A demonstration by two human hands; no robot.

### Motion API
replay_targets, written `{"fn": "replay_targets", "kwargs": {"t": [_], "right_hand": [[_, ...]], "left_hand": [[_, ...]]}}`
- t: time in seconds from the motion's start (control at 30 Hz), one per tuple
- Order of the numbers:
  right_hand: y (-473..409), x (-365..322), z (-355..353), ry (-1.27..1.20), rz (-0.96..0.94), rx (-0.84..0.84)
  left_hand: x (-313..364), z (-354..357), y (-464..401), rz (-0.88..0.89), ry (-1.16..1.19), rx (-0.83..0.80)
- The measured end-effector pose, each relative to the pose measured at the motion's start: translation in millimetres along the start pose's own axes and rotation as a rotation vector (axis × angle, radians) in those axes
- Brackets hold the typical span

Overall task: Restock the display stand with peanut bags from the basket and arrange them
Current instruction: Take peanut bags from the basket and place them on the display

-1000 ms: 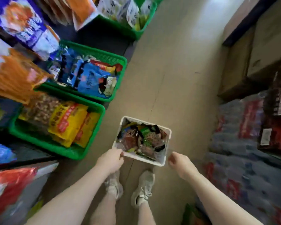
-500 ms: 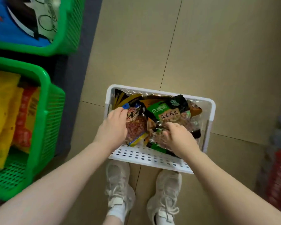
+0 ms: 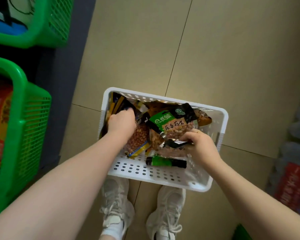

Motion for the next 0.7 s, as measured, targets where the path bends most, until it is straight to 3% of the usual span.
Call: {"fn": "replay_targets", "kwargs": {"t": [0.1, 0.3, 0.43, 0.57, 0.7], "right_hand": [[4.7, -0.9, -26.3, -0.173, 0.048, -0.002], [42.4, -23.2, -76.8, -0.186, 0.004, -0.020], [95.2, -62.9, -144.6, -0.147, -0.037, 0.111], [162.9, -123.1, -241.1, 0.021, -0.142, 0.367], [224.3, -196.7, -324.3, 0.218, -0.346, 0.402]], "left_hand": [[-0.9, 13.1, 16.9, 0.052, -0.034, -0.098], [-6.7, -24.2, 92.0, 0.209, 0.136, -0.036], [-12.6, -101.0, 168.3, 0.300, 0.185, 0.132], [-18.3, -208.8, 229.5, 0.176, 0.253, 0.288], [-23.4, -303.2, 305.4, 0.095, 0.281, 0.347]]}}
Point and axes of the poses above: each hand's wrist, its own y-axis away from the middle knuckle, its own z-axis out of the palm, x = y × z, the point moved 4 cm from there along -y, towards the middle knuckle, and after that the axes turned 10 degrees about y, right-handed, at the moved point
